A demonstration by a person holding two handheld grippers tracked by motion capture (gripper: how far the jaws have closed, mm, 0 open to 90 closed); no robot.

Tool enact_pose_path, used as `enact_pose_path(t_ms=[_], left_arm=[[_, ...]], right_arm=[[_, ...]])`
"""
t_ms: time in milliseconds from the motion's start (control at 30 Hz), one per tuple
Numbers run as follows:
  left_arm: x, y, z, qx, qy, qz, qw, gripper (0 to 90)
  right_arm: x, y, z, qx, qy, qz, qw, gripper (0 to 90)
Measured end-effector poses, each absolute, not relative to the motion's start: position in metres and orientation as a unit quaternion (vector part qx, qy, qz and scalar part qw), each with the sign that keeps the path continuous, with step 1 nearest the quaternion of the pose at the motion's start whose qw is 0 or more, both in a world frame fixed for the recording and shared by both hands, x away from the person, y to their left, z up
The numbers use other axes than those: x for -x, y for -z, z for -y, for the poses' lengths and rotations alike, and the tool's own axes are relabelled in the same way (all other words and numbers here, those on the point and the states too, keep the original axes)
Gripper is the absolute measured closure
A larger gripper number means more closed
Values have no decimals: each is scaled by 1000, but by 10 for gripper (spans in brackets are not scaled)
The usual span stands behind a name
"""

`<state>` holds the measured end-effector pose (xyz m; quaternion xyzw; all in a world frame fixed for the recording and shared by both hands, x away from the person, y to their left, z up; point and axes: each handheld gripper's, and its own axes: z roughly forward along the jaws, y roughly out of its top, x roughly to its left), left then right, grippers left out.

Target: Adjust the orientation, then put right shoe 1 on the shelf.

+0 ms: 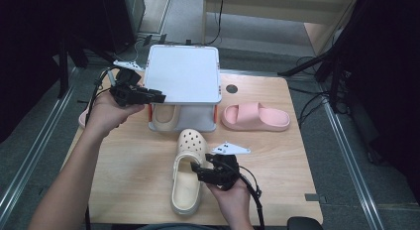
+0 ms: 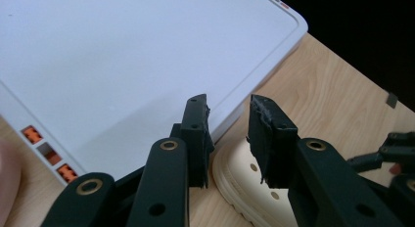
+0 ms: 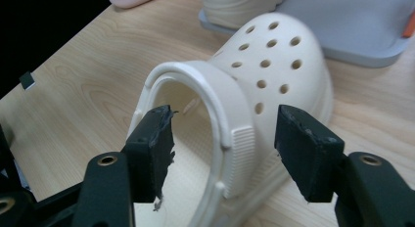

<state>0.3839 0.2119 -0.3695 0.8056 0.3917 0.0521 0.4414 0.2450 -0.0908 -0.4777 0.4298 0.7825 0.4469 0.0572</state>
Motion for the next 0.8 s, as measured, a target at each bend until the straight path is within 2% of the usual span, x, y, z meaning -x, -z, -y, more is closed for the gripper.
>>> enact_pose_path(t_ms=[133, 233, 433, 600, 700, 800], left_arm=[[-387, 373, -215, -797, -59, -401, 448, 695], [-390, 375, -215, -802, -70, -403, 435, 709], [-394, 382, -214, -806, -85, -407, 421, 771], [-394, 383, -215, -804, -86, -407, 424, 781], [-393, 383, -214, -804, -89, -406, 424, 781], [-392, 383, -214, -805, -93, -404, 424, 780]], right_arm=[[-248, 491, 84, -431, -433, -790, 60, 389], [-250, 496, 81, -434, -421, -792, 81, 385], [-255, 503, 82, -443, -412, -792, 86, 411], [-259, 506, 86, -443, -416, -790, 77, 410], [-259, 506, 86, -442, -413, -793, 81, 430], [-260, 504, 88, -443, -413, -791, 85, 507]])
